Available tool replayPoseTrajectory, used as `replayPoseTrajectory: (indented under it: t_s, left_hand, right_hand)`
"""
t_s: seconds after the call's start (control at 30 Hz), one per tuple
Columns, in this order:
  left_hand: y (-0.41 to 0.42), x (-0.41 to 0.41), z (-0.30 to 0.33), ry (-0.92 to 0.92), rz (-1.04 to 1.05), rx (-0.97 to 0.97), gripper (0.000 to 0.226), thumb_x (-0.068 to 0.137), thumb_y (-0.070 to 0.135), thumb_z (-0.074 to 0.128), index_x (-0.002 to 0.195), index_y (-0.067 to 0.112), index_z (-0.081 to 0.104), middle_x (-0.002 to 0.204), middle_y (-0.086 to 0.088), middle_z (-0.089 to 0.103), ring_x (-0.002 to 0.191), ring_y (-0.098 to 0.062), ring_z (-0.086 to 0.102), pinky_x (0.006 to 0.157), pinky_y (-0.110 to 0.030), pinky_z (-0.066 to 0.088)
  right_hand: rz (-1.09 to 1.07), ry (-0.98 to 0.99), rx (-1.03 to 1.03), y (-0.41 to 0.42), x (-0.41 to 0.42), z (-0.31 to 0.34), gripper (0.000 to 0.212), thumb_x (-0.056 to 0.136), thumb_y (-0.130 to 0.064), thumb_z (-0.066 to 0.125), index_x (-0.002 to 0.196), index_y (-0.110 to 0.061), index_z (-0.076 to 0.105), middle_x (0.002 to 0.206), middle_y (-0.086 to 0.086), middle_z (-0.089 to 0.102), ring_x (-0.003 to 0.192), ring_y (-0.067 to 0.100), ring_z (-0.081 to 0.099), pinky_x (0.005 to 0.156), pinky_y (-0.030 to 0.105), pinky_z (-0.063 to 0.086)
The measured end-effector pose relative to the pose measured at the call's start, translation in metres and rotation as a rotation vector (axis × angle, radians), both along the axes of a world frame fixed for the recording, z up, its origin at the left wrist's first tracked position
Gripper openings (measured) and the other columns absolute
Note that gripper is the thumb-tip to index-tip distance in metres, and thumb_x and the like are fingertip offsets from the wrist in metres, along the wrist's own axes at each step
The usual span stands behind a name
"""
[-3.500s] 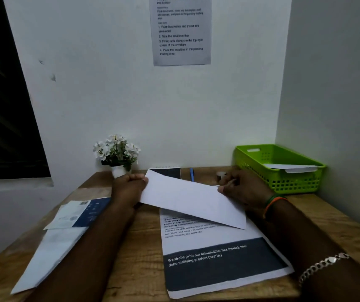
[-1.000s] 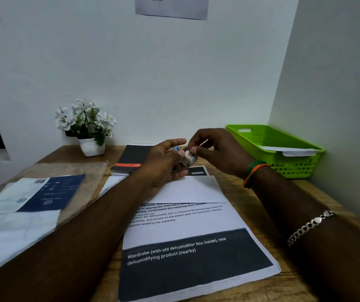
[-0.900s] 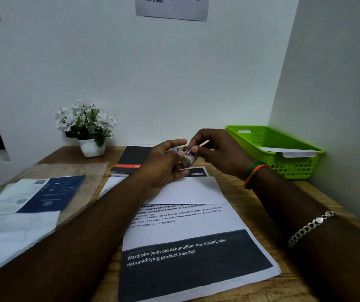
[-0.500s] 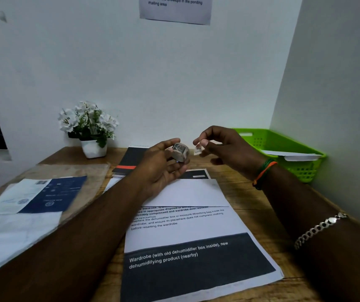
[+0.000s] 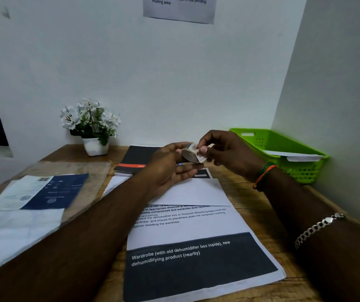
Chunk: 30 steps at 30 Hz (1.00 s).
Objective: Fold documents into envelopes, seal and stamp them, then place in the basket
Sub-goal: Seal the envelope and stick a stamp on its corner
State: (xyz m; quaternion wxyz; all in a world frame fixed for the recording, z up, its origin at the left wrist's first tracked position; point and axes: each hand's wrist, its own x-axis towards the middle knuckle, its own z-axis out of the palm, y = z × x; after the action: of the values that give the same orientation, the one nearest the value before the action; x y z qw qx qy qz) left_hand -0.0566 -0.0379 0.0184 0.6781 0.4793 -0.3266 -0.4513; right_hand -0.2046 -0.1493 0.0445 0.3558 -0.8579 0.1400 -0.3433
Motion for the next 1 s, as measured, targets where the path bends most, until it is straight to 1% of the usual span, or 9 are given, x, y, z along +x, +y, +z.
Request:
replayPoseTrajectory:
  t_s: [0.07,0.2,0.3,0.37,0.47,0.53,0.7,0.87,1.0]
  left_hand:
    - [-0.002,0.003,-0.002,-0.246,0.070,0.040,0.033,0.106,0.005,0.036,0.130,0.016,0.057,0.121,-0.022,0.069,0.090,-0.034,0.073,0.076,-0.037,0.061]
    - [-0.005,0.021,-0.010,-1.158,0.183,0.032,0.028,0.099,0.017,0.057,0.126,0.023,0.063,0.098,-0.005,0.071,0.086,-0.022,0.066,0.083,-0.034,0.052]
    - [0.000,0.031,-0.016,-1.368,0.022,0.130,0.024,0.086,0.043,0.076,0.107,0.032,0.071,0.092,0.014,0.071,0.084,-0.002,0.064,0.080,-0.024,0.051]
    - [0.003,0.032,-0.022,-1.440,-0.030,0.172,0.036,0.077,0.059,0.078,0.105,0.037,0.072,0.099,0.023,0.069,0.088,0.012,0.059,0.078,-0.014,0.046]
    - [0.004,0.034,-0.026,-1.467,-0.009,0.155,0.046,0.072,0.067,0.079,0.108,0.040,0.071,0.105,0.029,0.063,0.094,0.016,0.053,0.081,-0.013,0.041]
    - [0.003,0.035,-0.026,-1.463,0.002,0.156,0.046,0.070,0.068,0.079,0.107,0.040,0.071,0.102,0.031,0.060,0.094,0.016,0.052,0.081,-0.015,0.041]
    - [0.000,0.033,-0.026,-1.440,0.073,0.123,0.038,0.074,0.064,0.079,0.100,0.037,0.074,0.099,0.026,0.064,0.091,0.010,0.057,0.082,-0.020,0.047]
    - [-0.005,0.016,-0.012,-1.029,0.179,-0.030,0.024,0.083,0.046,0.081,0.080,0.023,0.080,0.072,0.008,0.073,0.060,0.004,0.056,0.059,-0.016,0.044]
    - [-0.002,0.010,-0.010,-0.721,0.245,-0.051,0.018,0.088,0.023,0.080,0.079,0.008,0.078,0.063,0.000,0.069,0.055,-0.005,0.057,0.051,-0.014,0.042]
  right_hand:
    - [-0.072,-0.015,-0.043,-0.007,-0.002,0.002,0.003,0.095,-0.003,0.065,0.095,-0.002,0.068,0.075,-0.006,0.070,0.060,0.004,0.058,0.052,0.018,0.045]
    - [-0.362,0.099,-0.298,-0.028,-0.009,-0.007,0.012,0.089,-0.003,0.066,0.084,-0.014,0.068,0.081,-0.006,0.073,0.069,0.010,0.066,0.066,0.027,0.052]
    - [-0.409,0.252,-0.342,-0.038,-0.010,-0.020,0.019,0.082,0.002,0.065,0.082,-0.016,0.069,0.078,-0.008,0.071,0.070,0.001,0.064,0.058,0.012,0.043]
    - [-0.408,0.324,-0.362,-0.043,-0.009,-0.026,0.019,0.081,0.000,0.067,0.081,-0.019,0.068,0.076,-0.011,0.069,0.068,-0.005,0.060,0.059,0.012,0.040]
    - [-0.425,0.400,-0.397,-0.049,-0.005,-0.031,0.014,0.082,-0.005,0.069,0.084,-0.018,0.068,0.075,-0.016,0.063,0.071,0.007,0.061,0.058,0.011,0.039]
    - [-0.428,0.420,-0.369,-0.050,-0.003,-0.034,0.014,0.082,-0.004,0.066,0.083,-0.018,0.067,0.079,-0.014,0.067,0.078,0.013,0.065,0.066,0.023,0.049]
    - [-0.461,0.155,-0.135,-0.036,-0.005,-0.016,0.011,0.083,-0.006,0.072,0.077,-0.015,0.069,0.077,-0.007,0.072,0.069,0.006,0.067,0.063,0.022,0.050]
    - [-0.249,-0.008,0.321,0.000,0.002,0.001,0.004,0.090,-0.001,0.069,0.092,0.002,0.071,0.076,0.023,0.068,0.068,0.030,0.056,0.061,0.035,0.045]
    - [-0.177,0.004,0.428,0.019,0.007,0.002,0.014,0.091,-0.003,0.068,0.101,0.007,0.068,0.094,0.035,0.071,0.077,0.031,0.061,0.059,0.027,0.042]
